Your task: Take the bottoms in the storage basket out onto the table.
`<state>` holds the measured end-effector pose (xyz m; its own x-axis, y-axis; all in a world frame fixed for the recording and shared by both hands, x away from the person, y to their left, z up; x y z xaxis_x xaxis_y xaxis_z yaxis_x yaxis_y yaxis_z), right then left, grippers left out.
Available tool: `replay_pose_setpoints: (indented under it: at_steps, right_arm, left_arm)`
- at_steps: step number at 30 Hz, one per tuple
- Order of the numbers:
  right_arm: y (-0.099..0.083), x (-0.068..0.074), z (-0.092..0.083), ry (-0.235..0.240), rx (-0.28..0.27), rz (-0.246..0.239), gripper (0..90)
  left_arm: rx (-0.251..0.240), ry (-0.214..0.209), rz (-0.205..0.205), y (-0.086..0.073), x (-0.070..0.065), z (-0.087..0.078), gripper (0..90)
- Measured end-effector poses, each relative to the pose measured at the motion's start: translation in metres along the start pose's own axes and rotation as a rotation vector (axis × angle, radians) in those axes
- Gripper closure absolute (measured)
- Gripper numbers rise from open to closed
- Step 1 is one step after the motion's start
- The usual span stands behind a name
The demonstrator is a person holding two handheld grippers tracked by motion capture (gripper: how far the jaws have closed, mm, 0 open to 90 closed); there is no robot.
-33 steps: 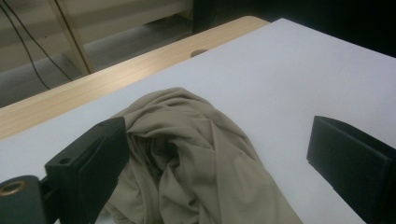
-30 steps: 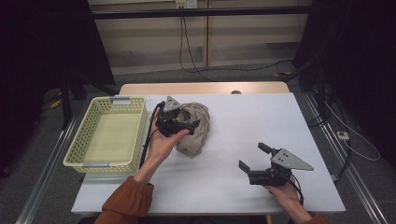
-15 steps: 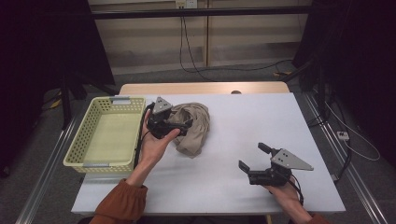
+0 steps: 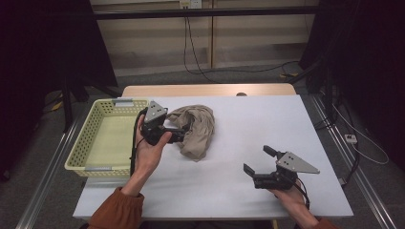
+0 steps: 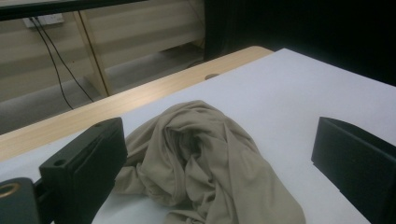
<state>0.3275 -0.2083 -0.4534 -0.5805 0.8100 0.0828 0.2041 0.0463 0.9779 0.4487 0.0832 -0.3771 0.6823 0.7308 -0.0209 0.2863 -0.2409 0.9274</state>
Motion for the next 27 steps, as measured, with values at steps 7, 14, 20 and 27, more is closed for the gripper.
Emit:
replay_pose_setpoints:
  at_steps: [7, 14, 20, 27]
  right_arm:
    - [0.000, 0.000, 0.000, -0.002, 0.000, 0.002, 2.0]
    - [0.000, 0.000, 0.000, -0.002, 0.000, 0.003, 2.0]
    - [0.000, 0.000, 0.000, -0.003, 0.000, 0.001, 2.0]
    - [0.000, 0.000, 0.000, -0.005, 0.000, 0.003, 2.0]
  left_arm:
    - [-0.011, 0.032, 0.017, 0.001, 0.001, -0.011, 3.9]
    - [-0.017, 0.035, 0.018, 0.001, 0.004, -0.022, 4.0]
    - [-0.009, 0.035, 0.016, -0.001, 0.005, -0.032, 4.2]
    - [-0.028, 0.060, 0.019, -0.006, 0.008, -0.046, 5.2]
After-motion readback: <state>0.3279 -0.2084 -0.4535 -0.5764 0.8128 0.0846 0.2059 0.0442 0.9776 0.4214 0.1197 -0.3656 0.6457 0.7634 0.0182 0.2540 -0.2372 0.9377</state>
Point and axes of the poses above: each handheld gripper's, and its own axes: z roughly forward along the jaws, y roughly out of its top, x roughly to its left, the point moved 6 cm from there along z, roughly forward along the jaws, and after that the axes turned 1 degree about -x, right-handed, at the moved point
